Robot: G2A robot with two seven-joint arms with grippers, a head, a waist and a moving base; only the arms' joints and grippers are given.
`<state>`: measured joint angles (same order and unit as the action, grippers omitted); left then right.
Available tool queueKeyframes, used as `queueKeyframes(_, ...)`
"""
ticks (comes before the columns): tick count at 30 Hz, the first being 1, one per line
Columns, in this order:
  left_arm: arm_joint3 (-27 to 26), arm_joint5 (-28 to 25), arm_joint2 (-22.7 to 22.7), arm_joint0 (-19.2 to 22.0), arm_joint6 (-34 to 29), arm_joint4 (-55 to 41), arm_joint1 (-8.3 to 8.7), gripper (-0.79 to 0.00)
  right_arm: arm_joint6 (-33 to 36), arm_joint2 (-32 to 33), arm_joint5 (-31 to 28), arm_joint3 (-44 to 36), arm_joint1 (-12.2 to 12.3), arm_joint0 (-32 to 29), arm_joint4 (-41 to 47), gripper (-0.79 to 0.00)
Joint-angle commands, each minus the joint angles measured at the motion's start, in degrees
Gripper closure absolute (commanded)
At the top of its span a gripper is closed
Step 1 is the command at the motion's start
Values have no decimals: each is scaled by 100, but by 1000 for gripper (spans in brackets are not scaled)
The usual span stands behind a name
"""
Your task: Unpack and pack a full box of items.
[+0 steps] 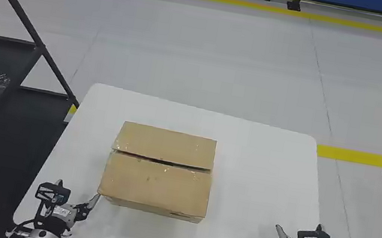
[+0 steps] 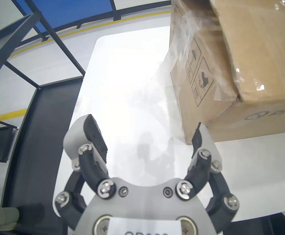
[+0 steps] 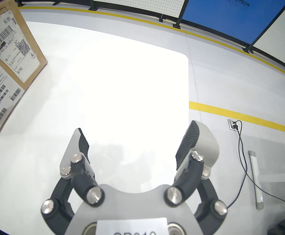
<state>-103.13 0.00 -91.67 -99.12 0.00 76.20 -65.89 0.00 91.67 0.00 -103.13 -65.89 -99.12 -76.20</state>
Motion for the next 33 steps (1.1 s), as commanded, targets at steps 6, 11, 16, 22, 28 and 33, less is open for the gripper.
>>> queueKeyframes(6,0,0,0,0,0,0,0,-784,0,0,0,0,0,0,0,-784)
queueKeyframes(11,-7,-15,-25,17,67,-51,-3,-785,-71,-20,-66,-48,-2,0,8,-785)
queueKeyframes(16,36,-182,-340,53,503,-658,-17,-785,10,-118,-102,-321,-20,36,-57,-785)
queueKeyframes(22,121,-459,-786,151,929,-1540,-33,-785,492,-218,-353,-726,-58,261,688,-785)
queueKeyframes(28,180,-290,-1007,380,630,-2336,-65,-785,979,-217,-132,-919,-83,598,1011,-785)
queueKeyframes(33,168,-303,-1027,375,598,-2329,-63,-785,979,-217,-132,-919,-83,598,1011,-785)
